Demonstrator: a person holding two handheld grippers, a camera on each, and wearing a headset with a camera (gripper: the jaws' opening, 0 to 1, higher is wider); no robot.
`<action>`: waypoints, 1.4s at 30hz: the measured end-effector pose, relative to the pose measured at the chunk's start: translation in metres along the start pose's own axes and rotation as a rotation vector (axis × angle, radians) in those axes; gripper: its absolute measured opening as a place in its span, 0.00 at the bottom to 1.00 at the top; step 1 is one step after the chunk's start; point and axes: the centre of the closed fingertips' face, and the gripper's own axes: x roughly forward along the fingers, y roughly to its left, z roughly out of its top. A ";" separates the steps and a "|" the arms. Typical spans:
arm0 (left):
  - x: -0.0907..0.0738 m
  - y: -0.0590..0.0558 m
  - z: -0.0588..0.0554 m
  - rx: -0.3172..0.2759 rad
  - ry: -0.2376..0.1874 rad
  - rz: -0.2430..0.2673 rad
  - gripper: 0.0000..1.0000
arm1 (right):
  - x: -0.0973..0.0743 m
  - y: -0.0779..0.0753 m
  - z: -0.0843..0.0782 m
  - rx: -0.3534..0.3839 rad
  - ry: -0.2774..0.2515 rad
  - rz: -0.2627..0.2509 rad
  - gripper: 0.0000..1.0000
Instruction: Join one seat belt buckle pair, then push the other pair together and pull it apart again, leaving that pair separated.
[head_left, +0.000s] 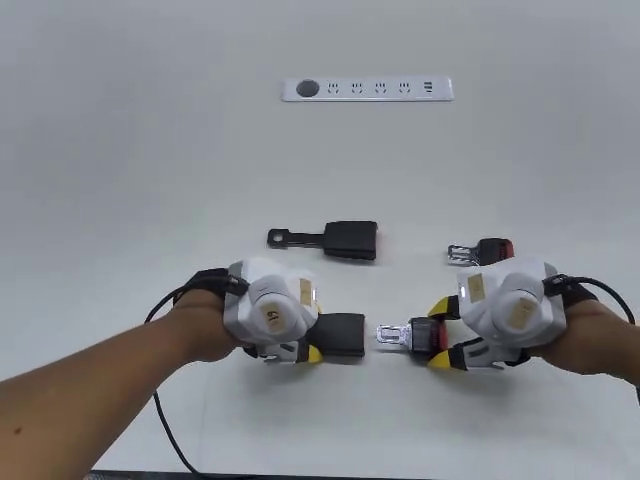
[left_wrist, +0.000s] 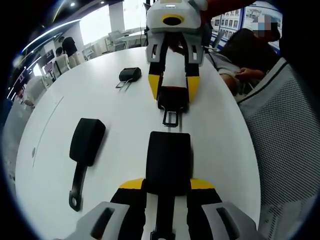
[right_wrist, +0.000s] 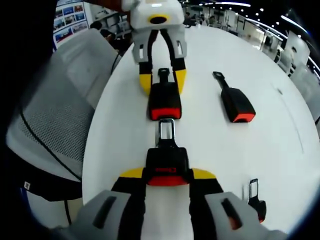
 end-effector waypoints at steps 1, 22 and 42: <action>0.000 0.000 0.000 0.001 0.001 0.000 0.32 | 0.001 0.000 0.001 -0.020 0.006 -0.003 0.32; -0.001 -0.003 0.000 0.008 0.009 -0.004 0.32 | 0.015 0.002 0.021 -0.009 0.037 -0.001 0.32; -0.001 -0.002 0.000 0.039 0.035 -0.021 0.31 | 0.023 0.002 0.035 0.049 0.031 -0.005 0.31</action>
